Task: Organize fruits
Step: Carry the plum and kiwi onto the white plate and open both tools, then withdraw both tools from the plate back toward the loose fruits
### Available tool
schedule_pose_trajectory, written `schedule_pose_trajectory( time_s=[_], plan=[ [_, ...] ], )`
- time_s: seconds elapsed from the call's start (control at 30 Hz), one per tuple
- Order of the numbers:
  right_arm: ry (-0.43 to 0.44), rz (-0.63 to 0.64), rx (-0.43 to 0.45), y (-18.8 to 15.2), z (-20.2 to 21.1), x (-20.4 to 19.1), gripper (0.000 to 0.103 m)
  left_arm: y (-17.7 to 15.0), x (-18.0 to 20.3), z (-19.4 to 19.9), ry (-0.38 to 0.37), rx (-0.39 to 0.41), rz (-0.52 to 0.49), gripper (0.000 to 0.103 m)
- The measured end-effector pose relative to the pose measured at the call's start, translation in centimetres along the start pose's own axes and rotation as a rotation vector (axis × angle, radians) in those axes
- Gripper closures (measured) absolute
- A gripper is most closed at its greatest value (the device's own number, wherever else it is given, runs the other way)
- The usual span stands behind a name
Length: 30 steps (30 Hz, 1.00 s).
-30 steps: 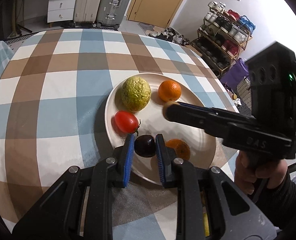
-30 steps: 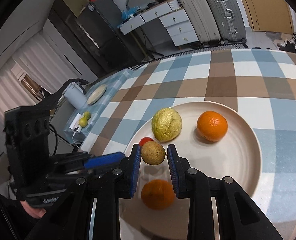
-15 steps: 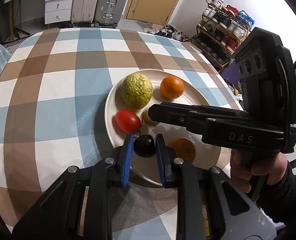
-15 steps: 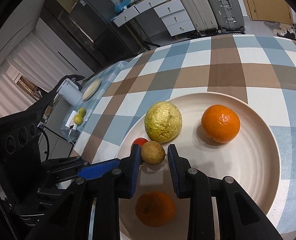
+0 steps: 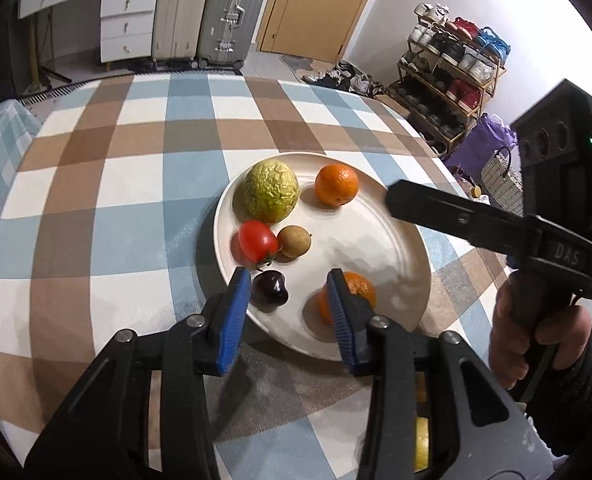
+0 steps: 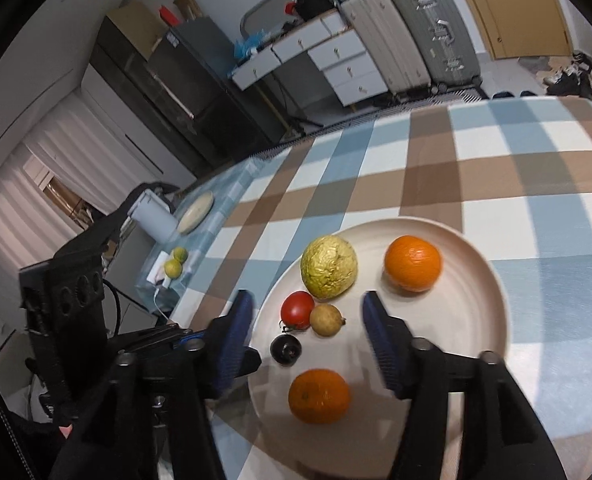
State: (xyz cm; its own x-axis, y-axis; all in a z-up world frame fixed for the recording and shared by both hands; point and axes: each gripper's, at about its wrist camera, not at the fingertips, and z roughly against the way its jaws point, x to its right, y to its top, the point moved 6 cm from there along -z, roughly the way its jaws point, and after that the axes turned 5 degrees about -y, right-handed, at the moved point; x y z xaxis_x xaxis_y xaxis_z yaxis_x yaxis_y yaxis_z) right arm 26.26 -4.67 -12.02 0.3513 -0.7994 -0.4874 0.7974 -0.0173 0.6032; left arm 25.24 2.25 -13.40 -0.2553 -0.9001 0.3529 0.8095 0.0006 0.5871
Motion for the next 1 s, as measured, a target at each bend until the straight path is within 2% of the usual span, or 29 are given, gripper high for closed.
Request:
schedule_pose_trajectory(
  time_s=[0.13, 0.2, 0.23, 0.3, 0.43, 0.5, 0.57, 0.73, 0.83, 0.9, 1.0],
  plan=[
    [-0.028, 0.001, 0.027, -0.6, 2.2, 0.3, 0.029, -0.4, 1.2, 1.3, 0.005, 0.018, -0.011, 0.059],
    [-0.052, -0.002, 0.038, -1.0, 3.2, 0.5, 0.018, -0.5, 2.0, 2.2, 0.013, 0.045, -0.017, 0.053],
    [-0.067, -0.009, 0.053, -1.3, 3.8, 0.7, 0.015, -0.6, 2.5, 2.8, 0.016, 0.06, -0.023, 0.051],
    [-0.098, -0.027, 0.088, -1.7, 5.1, 1.2, 0.007, -0.8, 3.5, 3.8, 0.018, 0.086, -0.031, 0.039],
    [-0.099, -0.058, 0.121, -2.5, 7.2, 1.7, 0.007, -1.3, 5.0, 5.2, 0.031, 0.112, -0.039, 0.03],
    [-0.107, -0.058, 0.132, -3.0, 8.2, 1.6, 0.001, -1.6, 5.6, 5.9, 0.044, 0.124, -0.04, 0.027],
    [-0.108, -0.05, 0.148, -3.5, 9.2, 1.4, 0.001, -1.8, 6.2, 6.6, 0.044, 0.14, -0.041, 0.019],
    [-0.08, -0.033, 0.182, -5.0, 11.4, 0.4, 0.0, -2.7, 7.7, 8.3, 0.057, 0.171, -0.058, 0.014],
    [-0.09, -0.016, 0.189, -5.9, 12.2, -0.1, 0.0, -3.4, 8.2, 9.1, 0.061, 0.194, -0.045, 0.002],
    [-0.091, -0.001, 0.196, -6.5, 12.7, -0.5, 0.0, -3.9, 8.4, 9.6, 0.072, 0.212, -0.038, 0.001],
    [-0.099, 0.028, 0.214, -7.4, 13.5, -1.2, 0.0, -4.8, 8.3, 9.8, 0.126, 0.218, -0.037, 0.001]
  ],
)
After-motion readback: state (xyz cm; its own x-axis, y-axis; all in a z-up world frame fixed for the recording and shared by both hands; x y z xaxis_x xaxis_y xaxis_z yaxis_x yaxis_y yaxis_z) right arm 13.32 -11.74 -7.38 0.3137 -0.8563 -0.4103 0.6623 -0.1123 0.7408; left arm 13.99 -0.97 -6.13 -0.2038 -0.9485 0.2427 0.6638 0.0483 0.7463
